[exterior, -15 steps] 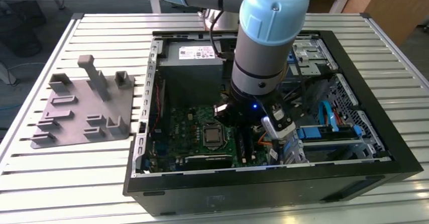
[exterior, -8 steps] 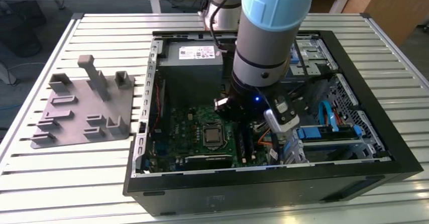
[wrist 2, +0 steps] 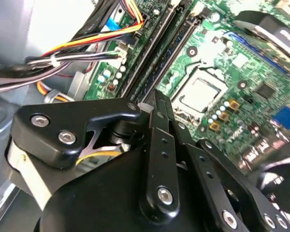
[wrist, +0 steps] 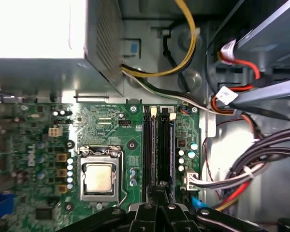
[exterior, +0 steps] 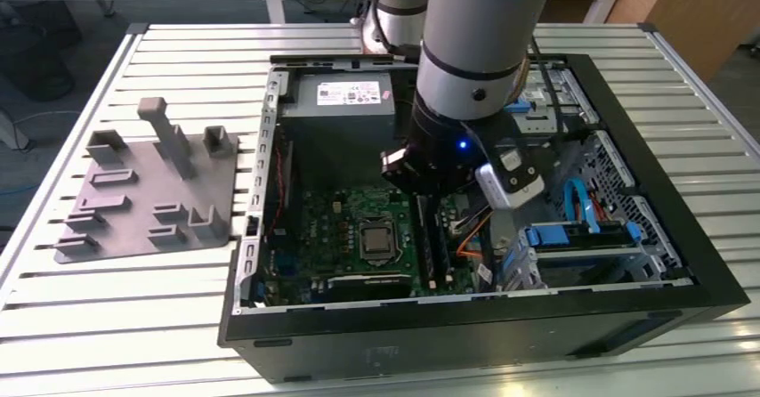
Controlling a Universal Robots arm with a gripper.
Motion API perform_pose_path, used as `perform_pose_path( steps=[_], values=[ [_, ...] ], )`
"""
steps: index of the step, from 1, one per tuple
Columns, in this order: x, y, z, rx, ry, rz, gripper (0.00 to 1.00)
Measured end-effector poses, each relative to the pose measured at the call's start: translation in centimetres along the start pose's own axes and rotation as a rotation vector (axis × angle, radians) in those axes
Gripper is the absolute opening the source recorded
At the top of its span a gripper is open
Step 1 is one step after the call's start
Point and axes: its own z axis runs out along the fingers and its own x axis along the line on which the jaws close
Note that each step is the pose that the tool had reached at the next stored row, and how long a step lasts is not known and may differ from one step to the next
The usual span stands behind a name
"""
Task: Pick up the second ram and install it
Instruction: 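Insert the second ram into the second slot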
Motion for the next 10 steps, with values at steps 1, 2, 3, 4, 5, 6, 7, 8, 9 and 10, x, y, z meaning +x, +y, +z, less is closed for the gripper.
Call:
perform_pose_path(
  steps=[1,2,3,4,5,6,7,8,9,10],
  values=[
    [0.0,0.01,-0.31,0.0,0.0001,0.0,0.1],
    [0.0,0.01,-0.37,-0.0001,0.0,0.0,0.1],
    [0.0,0.01,-0.37,-0.0002,0.0,0.0,0.1],
    [0.0,0.02,-0.36,-0.0004,-0.0001,0.0,0.1],
    [0.0,0.02,-0.37,-0.0003,0.0,0.0,0.1],
    [0.0,0.01,-0.38,-0.0003,-0.0001,0.0,0.1],
    [0.0,0.01,-0.39,-0.0002,0.0,0.0,0.1],
    [0.0,0.01,-0.4,-0.0001,0.0,0.0,0.1],
    [0.0,0.01,-0.41,-0.0001,0.0,0.0,0.1],
    [0.0,0.01,-0.41,-0.0001,0.0,0.0,0.1]
  ],
)
